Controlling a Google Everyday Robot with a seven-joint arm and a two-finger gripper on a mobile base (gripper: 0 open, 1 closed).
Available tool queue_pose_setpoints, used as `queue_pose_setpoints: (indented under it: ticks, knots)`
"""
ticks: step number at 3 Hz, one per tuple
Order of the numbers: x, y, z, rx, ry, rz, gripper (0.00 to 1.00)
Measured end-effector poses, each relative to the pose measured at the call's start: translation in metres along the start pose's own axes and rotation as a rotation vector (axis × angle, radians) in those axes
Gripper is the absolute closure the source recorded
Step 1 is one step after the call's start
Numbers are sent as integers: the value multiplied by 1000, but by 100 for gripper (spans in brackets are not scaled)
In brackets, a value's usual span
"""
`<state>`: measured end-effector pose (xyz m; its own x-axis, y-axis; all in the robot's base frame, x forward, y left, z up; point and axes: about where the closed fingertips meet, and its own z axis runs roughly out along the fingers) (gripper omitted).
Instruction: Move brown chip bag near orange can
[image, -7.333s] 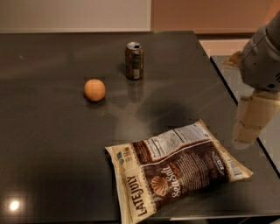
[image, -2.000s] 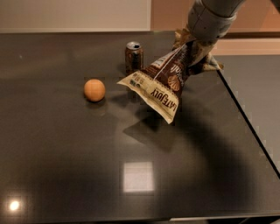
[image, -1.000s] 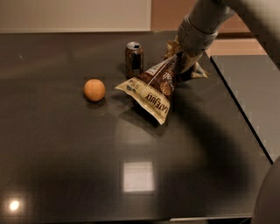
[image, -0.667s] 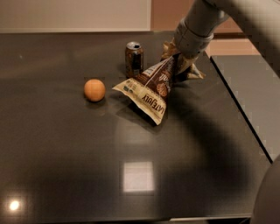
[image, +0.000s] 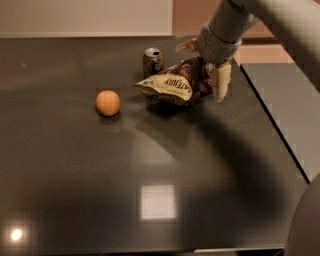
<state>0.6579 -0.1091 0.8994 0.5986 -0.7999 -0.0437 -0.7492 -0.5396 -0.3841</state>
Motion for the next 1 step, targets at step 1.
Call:
queue_pose_setpoints:
  ticks: [1]
  knots:
    - [0,0,0,0,0,0,0]
